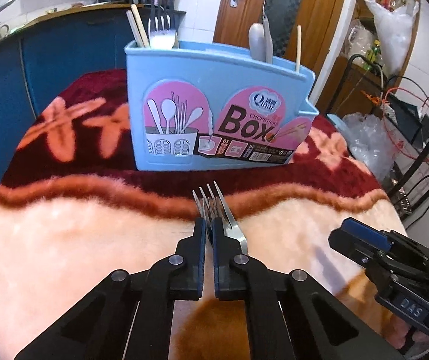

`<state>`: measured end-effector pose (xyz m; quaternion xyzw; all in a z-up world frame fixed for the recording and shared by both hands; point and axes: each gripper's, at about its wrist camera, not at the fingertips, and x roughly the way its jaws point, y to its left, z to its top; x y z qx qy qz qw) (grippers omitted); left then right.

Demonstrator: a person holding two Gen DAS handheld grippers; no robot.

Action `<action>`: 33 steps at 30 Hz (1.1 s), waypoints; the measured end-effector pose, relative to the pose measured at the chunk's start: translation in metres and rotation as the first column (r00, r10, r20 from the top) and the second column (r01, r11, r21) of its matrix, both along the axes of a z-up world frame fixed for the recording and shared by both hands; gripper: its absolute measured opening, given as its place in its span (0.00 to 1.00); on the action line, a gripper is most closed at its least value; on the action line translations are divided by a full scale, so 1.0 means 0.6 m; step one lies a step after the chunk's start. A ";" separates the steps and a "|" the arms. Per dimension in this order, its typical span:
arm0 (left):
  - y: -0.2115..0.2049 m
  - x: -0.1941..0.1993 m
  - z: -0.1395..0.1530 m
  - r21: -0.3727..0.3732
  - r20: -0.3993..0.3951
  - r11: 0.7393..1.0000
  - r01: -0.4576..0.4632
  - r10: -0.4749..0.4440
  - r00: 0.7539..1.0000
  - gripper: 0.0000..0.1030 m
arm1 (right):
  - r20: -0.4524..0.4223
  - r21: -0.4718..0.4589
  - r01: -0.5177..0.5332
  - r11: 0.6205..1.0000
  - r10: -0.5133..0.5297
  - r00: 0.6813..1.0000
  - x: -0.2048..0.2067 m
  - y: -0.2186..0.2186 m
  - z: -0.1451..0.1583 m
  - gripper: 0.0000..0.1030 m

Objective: Organize utensils
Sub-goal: 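Grasp a steel fork with the left gripper while the right gripper grasps another fork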

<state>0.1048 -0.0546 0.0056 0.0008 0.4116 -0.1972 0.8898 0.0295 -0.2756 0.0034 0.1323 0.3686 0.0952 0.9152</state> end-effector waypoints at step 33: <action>0.087 -0.008 0.015 -0.092 0.005 0.994 -0.052 0.053 0.999 0.07 | -0.027 -0.053 -0.060 0.997 0.059 0.998 0.010 0.036 0.002 0.37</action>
